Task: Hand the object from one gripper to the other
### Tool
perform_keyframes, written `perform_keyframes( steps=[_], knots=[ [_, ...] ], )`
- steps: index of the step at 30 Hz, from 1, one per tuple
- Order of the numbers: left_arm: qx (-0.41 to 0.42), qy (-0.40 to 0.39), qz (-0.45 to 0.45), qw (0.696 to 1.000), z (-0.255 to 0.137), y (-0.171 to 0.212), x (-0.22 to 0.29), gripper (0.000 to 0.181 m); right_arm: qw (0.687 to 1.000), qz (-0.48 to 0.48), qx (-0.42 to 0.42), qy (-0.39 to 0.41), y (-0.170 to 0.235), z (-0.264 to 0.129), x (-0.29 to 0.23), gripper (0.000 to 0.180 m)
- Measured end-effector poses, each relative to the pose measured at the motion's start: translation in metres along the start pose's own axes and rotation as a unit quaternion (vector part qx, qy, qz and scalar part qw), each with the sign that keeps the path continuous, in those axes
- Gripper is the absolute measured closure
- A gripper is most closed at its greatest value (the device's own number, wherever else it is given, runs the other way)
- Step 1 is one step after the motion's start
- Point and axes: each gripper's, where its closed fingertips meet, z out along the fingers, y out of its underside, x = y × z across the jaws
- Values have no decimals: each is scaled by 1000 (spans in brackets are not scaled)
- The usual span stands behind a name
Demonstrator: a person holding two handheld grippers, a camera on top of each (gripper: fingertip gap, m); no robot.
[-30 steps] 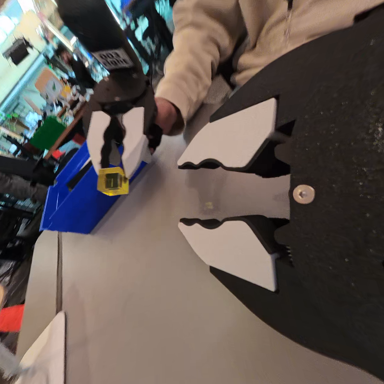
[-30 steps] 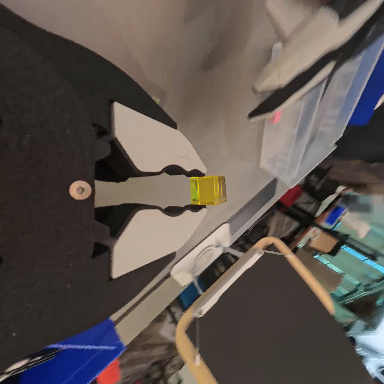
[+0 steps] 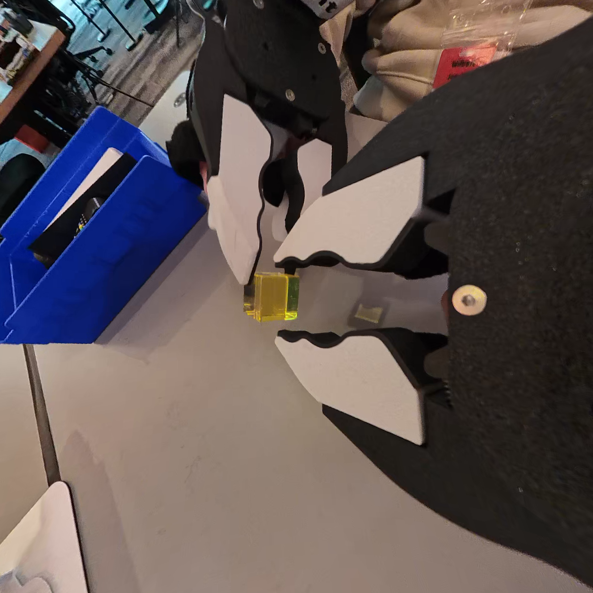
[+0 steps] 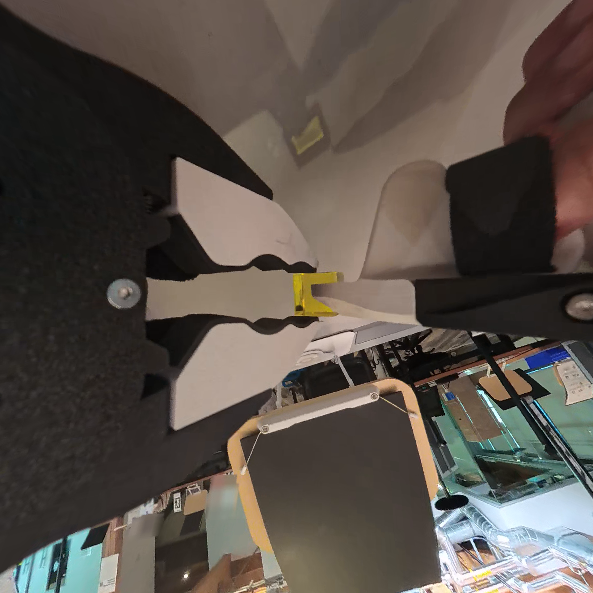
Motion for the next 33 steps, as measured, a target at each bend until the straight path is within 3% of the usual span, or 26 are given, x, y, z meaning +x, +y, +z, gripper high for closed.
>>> perform_keyframes(
  steps=[3,9,12,14,17,19,20,21,24,25,27,30,33],
  knots=[
    [-2,17,-16,1000,1,4,-2,139,1000,-2,2,-1,-3,-1,-1,154],
    [-7,47,-15,999,6,10,3,152,1000,-26,15,1,-9,-1,-8,154],
    [0,55,-25,998,5,13,-2,152,999,35,20,-32,-9,-5,-11,153],
    [22,79,-30,996,0,11,-3,153,992,106,37,-65,-10,-8,-12,134],
    [68,125,-37,989,-15,4,-2,153,956,247,60,-145,-1,-8,-17,130],
    [88,155,-35,983,-24,4,1,153,892,376,64,-243,3,-6,-25,133],
    [96,167,-35,981,-28,4,2,153,839,451,66,-299,2,-6,-28,132],
    [104,184,-36,977,-32,5,5,153,768,533,64,-350,0,-6,-30,131],
    [135,203,-19,970,-41,2,10,153,472,749,107,-453,-20,-12,-11,115],
    [153,201,11,968,-44,0,12,153,418,773,122,-462,-25,-15,-7,109],
    [176,169,94,965,-46,-4,17,153,366,789,112,-481,-34,-17,-12,106],
    [179,137,178,958,-43,-1,24,153,276,787,132,-536,-54,-30,-7,115],
    [155,126,201,959,-35,7,26,153,253,780,136,-556,-59,-35,-10,120]
  ],
)
